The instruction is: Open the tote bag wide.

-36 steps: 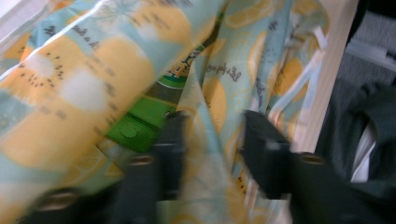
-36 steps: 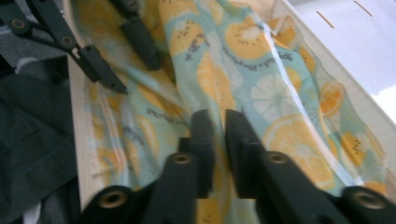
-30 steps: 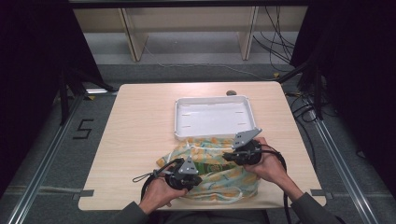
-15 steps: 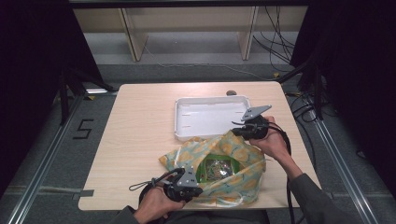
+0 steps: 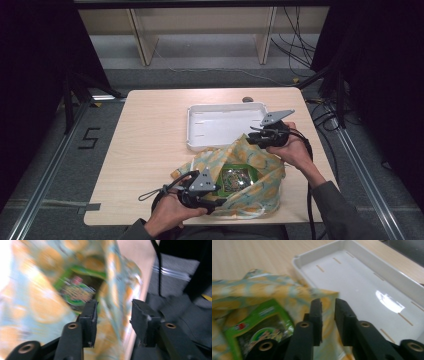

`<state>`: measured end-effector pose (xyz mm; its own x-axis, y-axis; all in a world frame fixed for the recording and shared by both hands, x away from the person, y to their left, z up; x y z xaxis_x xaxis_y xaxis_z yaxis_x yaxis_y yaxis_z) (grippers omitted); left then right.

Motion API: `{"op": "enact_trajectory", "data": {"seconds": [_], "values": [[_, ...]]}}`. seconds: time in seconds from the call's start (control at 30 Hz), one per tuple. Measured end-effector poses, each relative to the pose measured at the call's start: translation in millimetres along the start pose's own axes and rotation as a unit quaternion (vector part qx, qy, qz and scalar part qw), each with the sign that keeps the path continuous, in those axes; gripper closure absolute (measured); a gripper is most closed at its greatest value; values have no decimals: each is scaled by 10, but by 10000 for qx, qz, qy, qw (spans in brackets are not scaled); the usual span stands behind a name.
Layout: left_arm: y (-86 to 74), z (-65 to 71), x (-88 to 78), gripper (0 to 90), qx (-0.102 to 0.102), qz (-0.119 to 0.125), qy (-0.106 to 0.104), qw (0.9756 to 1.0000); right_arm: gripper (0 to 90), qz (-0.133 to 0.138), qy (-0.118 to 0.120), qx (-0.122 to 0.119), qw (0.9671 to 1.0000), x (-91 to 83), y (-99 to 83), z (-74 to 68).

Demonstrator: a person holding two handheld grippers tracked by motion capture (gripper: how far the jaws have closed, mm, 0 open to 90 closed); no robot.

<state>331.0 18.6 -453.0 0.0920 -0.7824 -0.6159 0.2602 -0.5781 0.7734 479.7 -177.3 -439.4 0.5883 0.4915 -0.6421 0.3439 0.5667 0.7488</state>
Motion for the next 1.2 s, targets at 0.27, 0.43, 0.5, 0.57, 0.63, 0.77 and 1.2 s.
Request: {"op": "enact_trajectory", "data": {"seconds": [0.27,0.43,0.5,0.57,0.63,0.77,1.2], "values": [[221,-432,-159,508,-154,-15,560,9983,598,115,606,-121,9980,-320,-178,-375],[265,-714,-27,468,-507,-40,450,9977,535,39,1045,-262,9942,-358,-345,-584],[314,-802,35,469,-575,107,455,9973,518,20,1181,-270,9926,-367,-394,-652],[339,-894,90,462,-634,84,473,9968,508,-75,1269,-333,9913,-367,-464,-732],[350,-1016,165,446,-794,88,449,9958,508,-196,1363,-376,9898,-349,-528,-801],[333,-1207,292,509,-1009,118,293,9944,545,-490,1436,-660,9862,-310,-635,-900],[82,-1783,179,897,-1061,-219,1195,9869,900,-1100,1890,-1145,9691,-448,-1022,-1001]]}}
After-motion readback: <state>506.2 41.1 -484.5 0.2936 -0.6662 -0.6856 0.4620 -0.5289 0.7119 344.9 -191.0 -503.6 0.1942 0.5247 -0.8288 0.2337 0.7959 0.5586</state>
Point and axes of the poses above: each handheld gripper's, and its own axes: x roughly forward along the jaws, y roughly out of its top, z roughly to its right, the point moved 6 cm from there along x, roughly forward along the jaws, and after that the axes turned 13 degrees about -y, right-handed, at the moved point
